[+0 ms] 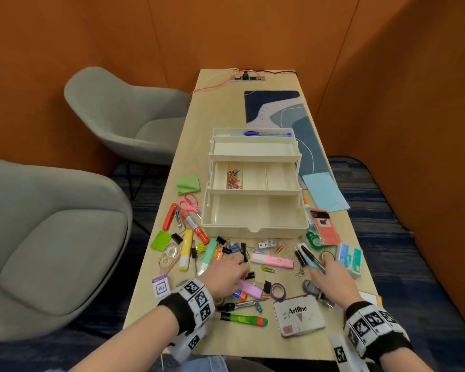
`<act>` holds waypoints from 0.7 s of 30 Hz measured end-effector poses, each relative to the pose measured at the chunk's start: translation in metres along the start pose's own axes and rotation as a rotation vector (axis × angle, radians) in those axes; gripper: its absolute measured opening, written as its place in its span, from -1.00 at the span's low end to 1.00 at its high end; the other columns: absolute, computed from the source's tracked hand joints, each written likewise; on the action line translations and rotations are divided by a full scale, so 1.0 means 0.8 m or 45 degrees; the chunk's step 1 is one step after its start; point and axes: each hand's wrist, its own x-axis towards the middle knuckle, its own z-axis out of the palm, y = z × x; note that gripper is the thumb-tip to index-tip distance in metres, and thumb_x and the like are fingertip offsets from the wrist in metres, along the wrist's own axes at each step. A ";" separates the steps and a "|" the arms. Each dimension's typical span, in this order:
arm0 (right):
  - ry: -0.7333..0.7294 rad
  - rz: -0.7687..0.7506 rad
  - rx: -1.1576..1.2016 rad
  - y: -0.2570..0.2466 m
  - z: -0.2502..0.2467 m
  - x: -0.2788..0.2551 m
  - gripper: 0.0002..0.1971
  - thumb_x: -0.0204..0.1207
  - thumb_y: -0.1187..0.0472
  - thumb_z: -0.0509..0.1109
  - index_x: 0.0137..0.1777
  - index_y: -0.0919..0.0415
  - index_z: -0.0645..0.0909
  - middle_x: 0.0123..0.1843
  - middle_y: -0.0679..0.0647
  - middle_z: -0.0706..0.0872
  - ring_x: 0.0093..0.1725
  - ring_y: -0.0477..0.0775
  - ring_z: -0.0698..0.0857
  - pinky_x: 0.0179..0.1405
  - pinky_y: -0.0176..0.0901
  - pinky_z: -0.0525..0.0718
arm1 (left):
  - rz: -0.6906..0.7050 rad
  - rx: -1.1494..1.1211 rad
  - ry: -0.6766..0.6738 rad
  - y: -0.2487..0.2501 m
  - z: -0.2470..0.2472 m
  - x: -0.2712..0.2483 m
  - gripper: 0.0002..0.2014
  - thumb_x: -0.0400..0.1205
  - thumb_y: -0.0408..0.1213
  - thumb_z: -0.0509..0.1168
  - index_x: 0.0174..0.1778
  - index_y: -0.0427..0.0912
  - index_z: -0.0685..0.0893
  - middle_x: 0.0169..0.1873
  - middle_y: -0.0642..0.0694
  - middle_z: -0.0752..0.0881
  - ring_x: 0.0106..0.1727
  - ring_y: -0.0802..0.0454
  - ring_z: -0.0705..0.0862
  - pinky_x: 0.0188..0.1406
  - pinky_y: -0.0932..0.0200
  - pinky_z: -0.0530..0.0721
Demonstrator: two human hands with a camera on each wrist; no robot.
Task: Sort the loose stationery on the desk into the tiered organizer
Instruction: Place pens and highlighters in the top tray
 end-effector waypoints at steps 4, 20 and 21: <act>0.032 -0.041 0.147 0.001 -0.006 -0.017 -0.75 0.57 0.04 0.33 0.17 0.14 0.49 -0.09 -0.01 0.66 -0.21 -0.09 0.67 -0.39 -0.27 0.54 | 0.037 0.130 -0.133 0.002 -0.004 0.019 -0.77 0.63 -0.14 0.29 0.09 -0.20 0.56 0.06 -0.14 0.54 -0.01 0.00 0.50 -0.11 0.15 0.48; 0.494 -0.592 0.017 -0.179 -0.163 0.122 -0.70 0.60 0.01 0.28 0.25 0.13 0.49 0.09 0.07 0.41 -0.13 0.13 0.60 -0.10 0.02 0.61 | 0.456 0.213 0.234 -0.015 -0.046 0.008 -0.74 0.53 -0.15 0.26 0.07 -0.17 0.51 -0.01 -0.13 0.63 -0.02 -0.08 0.57 -0.16 0.01 0.61; 0.459 -0.603 -0.073 -0.192 -0.170 0.139 -0.68 0.61 0.00 0.26 0.28 0.13 0.48 0.11 0.09 0.41 -0.15 0.14 0.59 -0.12 -0.01 0.59 | 0.432 0.176 0.306 -0.018 -0.056 0.008 -0.75 0.55 -0.11 0.22 0.07 -0.13 0.50 -0.02 -0.08 0.62 -0.02 -0.01 0.55 -0.14 0.08 0.59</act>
